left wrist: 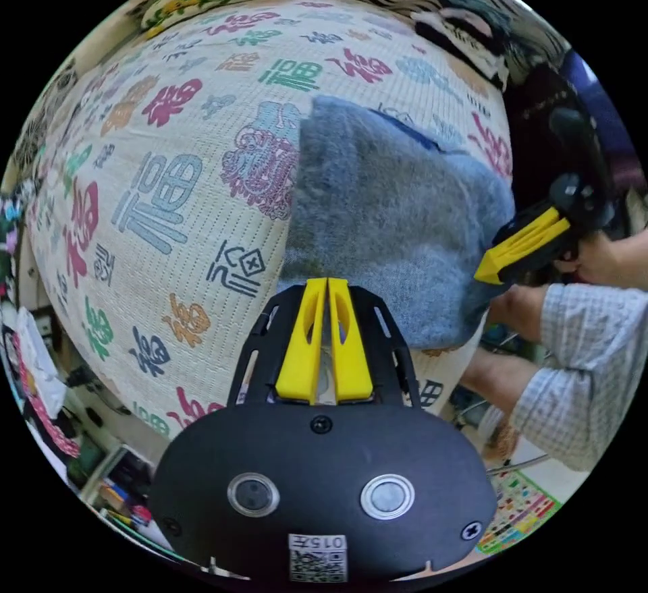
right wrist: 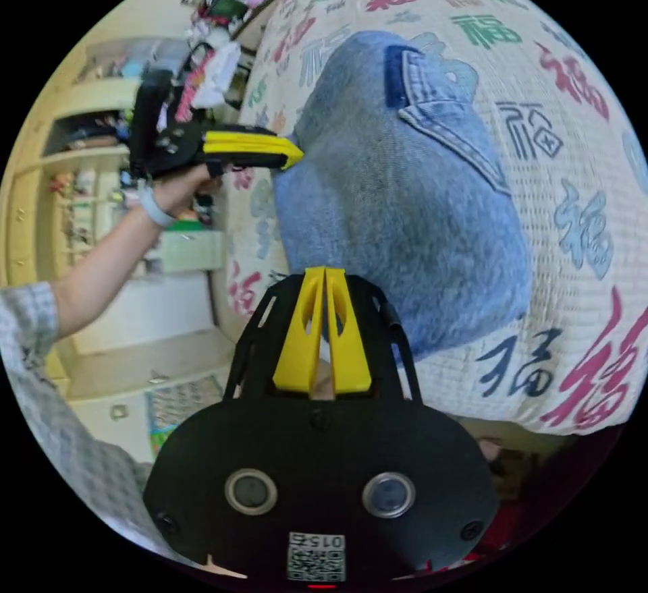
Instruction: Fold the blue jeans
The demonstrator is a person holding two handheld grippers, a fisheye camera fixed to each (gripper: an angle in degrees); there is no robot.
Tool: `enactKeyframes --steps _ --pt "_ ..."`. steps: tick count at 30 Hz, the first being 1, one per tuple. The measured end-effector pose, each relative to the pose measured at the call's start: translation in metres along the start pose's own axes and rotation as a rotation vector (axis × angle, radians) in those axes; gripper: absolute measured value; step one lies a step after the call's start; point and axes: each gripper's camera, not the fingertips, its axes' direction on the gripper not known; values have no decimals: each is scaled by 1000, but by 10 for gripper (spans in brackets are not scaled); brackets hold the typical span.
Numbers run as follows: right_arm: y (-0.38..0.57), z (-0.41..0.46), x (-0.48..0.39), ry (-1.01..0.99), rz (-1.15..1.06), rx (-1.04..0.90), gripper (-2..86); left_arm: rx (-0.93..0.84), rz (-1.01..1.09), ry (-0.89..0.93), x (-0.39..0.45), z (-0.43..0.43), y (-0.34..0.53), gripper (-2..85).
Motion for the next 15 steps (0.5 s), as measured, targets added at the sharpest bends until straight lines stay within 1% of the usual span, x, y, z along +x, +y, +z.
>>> enactKeyframes --steps 1,2,3,5,6,7,9,10,12,13,15 --pt "14 -18 12 -83 27 66 25 16 -28 48 -8 -3 -1 38" --pt "21 -27 19 -109 45 94 32 77 -69 150 -24 -11 -1 102" --pt "37 -44 35 -133 106 147 53 143 -102 231 -40 -17 -3 145" --pt "63 -67 65 -166 232 226 77 158 -114 312 -61 -19 -13 169" --pt "79 -77 84 -220 296 271 95 144 -87 365 -71 -15 -23 172" --pt "91 -82 99 -277 341 309 119 133 -79 379 -76 -12 -29 174" --pt "99 -79 114 -271 378 300 132 75 -49 437 -94 9 -52 176" --pt "100 -74 120 -274 377 274 140 56 -50 457 -98 17 -58 177" --pt "100 -67 126 -337 369 266 152 -27 -32 606 -108 50 -77 173" --pt "98 -63 128 -369 356 267 157 -58 -23 633 -108 58 -82 172" --pt "96 -59 130 -380 343 272 161 -180 25 679 -104 92 -95 173"
